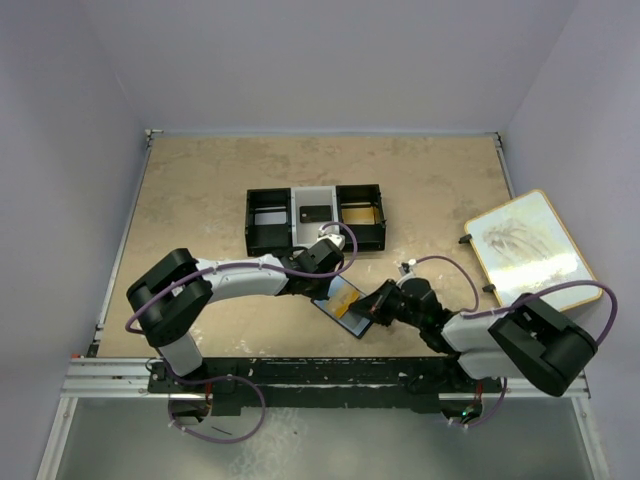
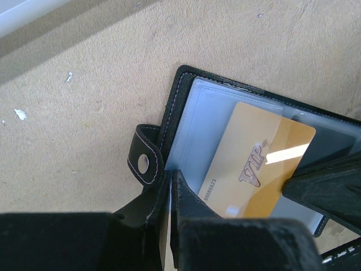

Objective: Take the credit cards out of the card holder

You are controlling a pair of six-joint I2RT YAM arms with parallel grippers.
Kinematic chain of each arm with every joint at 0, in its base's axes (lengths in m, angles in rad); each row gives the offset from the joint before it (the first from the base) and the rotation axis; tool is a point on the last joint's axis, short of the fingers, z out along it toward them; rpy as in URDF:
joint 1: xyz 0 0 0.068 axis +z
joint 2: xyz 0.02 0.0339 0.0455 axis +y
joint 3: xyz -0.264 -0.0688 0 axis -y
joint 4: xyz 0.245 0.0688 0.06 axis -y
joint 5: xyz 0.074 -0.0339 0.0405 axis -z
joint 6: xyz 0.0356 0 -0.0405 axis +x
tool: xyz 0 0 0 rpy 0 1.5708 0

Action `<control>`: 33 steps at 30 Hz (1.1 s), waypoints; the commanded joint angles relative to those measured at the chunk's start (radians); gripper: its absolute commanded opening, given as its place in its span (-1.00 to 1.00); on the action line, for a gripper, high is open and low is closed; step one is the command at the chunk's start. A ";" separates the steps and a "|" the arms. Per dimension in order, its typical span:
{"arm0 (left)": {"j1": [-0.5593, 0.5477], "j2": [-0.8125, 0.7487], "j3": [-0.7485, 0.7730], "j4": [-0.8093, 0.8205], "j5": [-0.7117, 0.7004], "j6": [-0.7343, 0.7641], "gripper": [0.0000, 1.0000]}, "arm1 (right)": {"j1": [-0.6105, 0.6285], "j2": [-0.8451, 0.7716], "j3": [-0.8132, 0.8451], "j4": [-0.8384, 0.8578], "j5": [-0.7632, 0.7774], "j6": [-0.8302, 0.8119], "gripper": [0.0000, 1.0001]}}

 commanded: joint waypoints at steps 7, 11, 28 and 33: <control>-0.003 -0.033 -0.005 -0.020 -0.038 0.012 -0.88 | -0.032 -0.102 0.056 -0.205 0.050 -0.067 -1.00; -0.003 -0.089 0.007 -0.005 -0.051 0.006 -0.70 | -0.041 -0.100 0.052 -0.212 0.036 -0.079 -1.00; -0.002 -0.018 0.025 0.082 0.088 0.027 -0.69 | -0.043 0.019 0.063 -0.114 -0.006 -0.036 -0.53; -0.004 0.025 -0.001 0.083 0.045 0.025 -0.79 | -0.043 -0.005 0.067 -0.159 0.007 -0.036 -0.39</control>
